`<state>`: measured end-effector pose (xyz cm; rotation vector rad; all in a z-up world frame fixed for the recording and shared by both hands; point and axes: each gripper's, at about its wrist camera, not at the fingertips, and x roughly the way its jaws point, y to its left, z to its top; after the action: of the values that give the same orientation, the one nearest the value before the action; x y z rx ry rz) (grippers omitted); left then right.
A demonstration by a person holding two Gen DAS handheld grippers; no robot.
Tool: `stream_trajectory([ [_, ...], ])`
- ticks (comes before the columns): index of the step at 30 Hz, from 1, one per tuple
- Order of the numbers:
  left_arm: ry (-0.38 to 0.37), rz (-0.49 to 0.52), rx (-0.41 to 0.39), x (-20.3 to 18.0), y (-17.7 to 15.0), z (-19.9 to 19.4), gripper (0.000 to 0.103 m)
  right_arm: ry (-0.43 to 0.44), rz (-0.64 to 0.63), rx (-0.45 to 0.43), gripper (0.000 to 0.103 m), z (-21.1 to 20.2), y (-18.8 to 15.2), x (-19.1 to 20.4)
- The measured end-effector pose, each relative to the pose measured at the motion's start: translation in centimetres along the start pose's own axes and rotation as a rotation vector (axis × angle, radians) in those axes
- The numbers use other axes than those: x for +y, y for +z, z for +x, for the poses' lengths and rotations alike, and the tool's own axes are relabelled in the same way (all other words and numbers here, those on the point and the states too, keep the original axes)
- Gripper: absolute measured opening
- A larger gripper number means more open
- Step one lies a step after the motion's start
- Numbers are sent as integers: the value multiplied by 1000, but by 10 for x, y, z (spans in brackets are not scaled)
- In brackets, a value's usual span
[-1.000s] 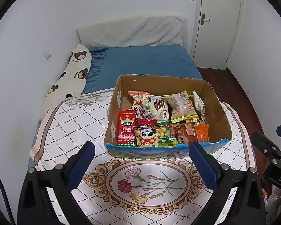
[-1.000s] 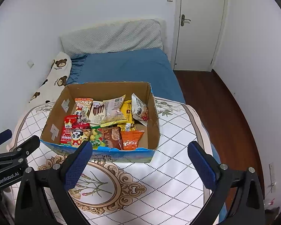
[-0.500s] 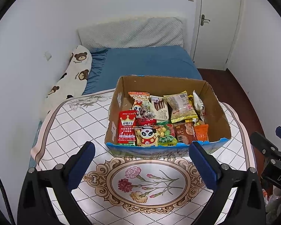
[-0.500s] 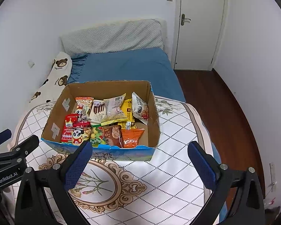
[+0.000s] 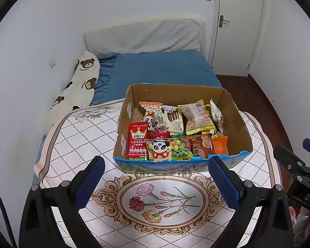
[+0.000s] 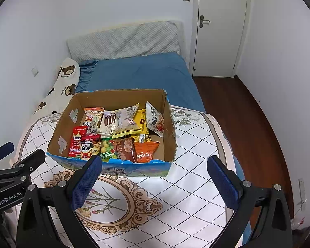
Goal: Organize snacks
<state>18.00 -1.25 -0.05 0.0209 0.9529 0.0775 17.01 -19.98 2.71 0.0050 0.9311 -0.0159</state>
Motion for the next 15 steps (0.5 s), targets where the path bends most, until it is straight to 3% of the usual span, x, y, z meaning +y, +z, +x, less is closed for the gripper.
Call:
stream_trajectory([
  [15,-3,7,-2,-1,-1,-1,102,2,4,5,103,-1,-1,-2],
])
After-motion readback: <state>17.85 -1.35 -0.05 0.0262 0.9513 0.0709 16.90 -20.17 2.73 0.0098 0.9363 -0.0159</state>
